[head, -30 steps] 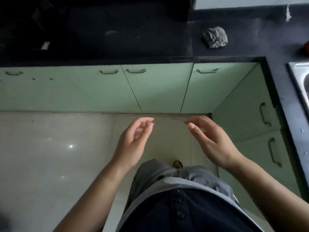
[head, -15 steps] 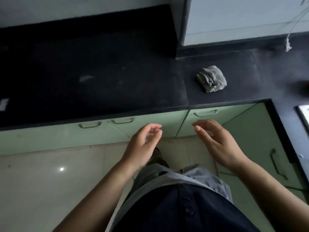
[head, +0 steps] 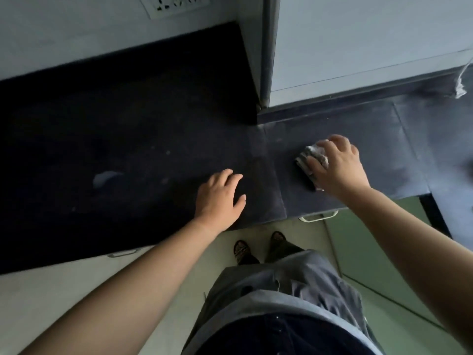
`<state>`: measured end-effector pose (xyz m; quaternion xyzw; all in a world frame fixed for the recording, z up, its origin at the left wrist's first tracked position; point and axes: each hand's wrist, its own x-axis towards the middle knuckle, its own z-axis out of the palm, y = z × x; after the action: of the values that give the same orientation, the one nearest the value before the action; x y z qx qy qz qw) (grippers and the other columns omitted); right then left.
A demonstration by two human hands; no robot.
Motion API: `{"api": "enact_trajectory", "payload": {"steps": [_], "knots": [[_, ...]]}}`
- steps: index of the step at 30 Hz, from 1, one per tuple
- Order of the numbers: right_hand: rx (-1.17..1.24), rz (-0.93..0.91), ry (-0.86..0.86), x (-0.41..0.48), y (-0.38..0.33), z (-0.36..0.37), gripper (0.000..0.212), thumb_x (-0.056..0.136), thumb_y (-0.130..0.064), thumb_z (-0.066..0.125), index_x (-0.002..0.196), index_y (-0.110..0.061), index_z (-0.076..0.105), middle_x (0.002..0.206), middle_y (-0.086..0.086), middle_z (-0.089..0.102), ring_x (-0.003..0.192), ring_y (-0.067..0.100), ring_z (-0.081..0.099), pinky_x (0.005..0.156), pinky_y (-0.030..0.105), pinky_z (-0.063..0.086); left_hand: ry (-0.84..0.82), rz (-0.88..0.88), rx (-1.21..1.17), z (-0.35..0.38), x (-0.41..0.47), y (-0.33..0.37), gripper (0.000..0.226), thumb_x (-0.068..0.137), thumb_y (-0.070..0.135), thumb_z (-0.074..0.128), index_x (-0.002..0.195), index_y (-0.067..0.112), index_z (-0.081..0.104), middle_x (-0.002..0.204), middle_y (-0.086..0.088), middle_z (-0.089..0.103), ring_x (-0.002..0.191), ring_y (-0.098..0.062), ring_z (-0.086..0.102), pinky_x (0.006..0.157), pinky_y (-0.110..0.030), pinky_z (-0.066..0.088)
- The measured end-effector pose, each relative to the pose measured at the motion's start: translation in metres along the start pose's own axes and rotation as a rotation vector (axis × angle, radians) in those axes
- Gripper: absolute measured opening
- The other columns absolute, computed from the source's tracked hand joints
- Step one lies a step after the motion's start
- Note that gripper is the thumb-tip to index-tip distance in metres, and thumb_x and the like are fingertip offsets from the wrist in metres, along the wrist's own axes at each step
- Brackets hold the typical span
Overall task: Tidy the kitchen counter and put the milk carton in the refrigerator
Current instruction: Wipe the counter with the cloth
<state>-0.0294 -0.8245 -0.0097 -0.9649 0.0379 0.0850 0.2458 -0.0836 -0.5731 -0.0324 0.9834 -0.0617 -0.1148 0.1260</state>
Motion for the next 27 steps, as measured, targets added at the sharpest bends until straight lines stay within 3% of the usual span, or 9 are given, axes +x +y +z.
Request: {"api": "enact_trajectory", "payload": {"steps": [4, 7, 20, 27], "knots": [[-0.105, 0.024, -0.076, 0.009, 0.008, 0.017, 0.049, 0.091, -0.045, 0.046, 0.134, -0.024, 0.039, 0.147, 0.006, 0.023, 0.131, 0.032, 0.021, 0.099, 0.054, 0.031, -0.124, -0.03, 0.063, 0.015, -0.001, 0.006, 0.058, 0.09, 0.043, 0.045, 0.143, 0.026, 0.029, 0.155, -0.003, 0.021, 0.14, -0.026, 0.022, 0.108, -0.045, 0.03], [-0.175, -0.009, -0.047, 0.001, 0.011, 0.025, 0.05, 0.091, -0.043, 0.045, 0.137, -0.023, 0.036, 0.149, 0.008, 0.02, 0.132, 0.033, 0.019, 0.096, 0.055, 0.032, -0.154, -0.068, -0.005, 0.023, -0.006, 0.007, 0.06, 0.091, 0.042, 0.045, 0.145, 0.026, 0.025, 0.158, -0.002, 0.012, 0.144, -0.026, 0.012, 0.111, -0.044, 0.025], [-0.243, -0.097, -0.057, -0.001, 0.018, 0.034, 0.053, 0.091, -0.043, 0.048, 0.137, -0.019, 0.037, 0.147, 0.017, 0.025, 0.125, 0.044, 0.025, 0.085, 0.056, 0.042, -0.101, -0.142, -0.033, 0.037, -0.014, 0.013, 0.058, 0.092, 0.039, 0.043, 0.145, 0.031, 0.022, 0.159, 0.001, 0.007, 0.145, -0.023, 0.006, 0.114, -0.048, 0.019], [-0.128, -0.121, -0.108, -0.01, 0.01, 0.03, 0.049, 0.089, -0.039, 0.055, 0.131, -0.017, 0.045, 0.142, 0.016, 0.03, 0.117, 0.043, 0.032, 0.082, 0.05, 0.047, -0.102, -0.14, -0.079, 0.028, -0.015, 0.012, 0.057, 0.094, 0.038, 0.04, 0.146, 0.03, 0.018, 0.159, 0.002, 0.007, 0.145, -0.02, 0.007, 0.115, -0.045, 0.018]]}}
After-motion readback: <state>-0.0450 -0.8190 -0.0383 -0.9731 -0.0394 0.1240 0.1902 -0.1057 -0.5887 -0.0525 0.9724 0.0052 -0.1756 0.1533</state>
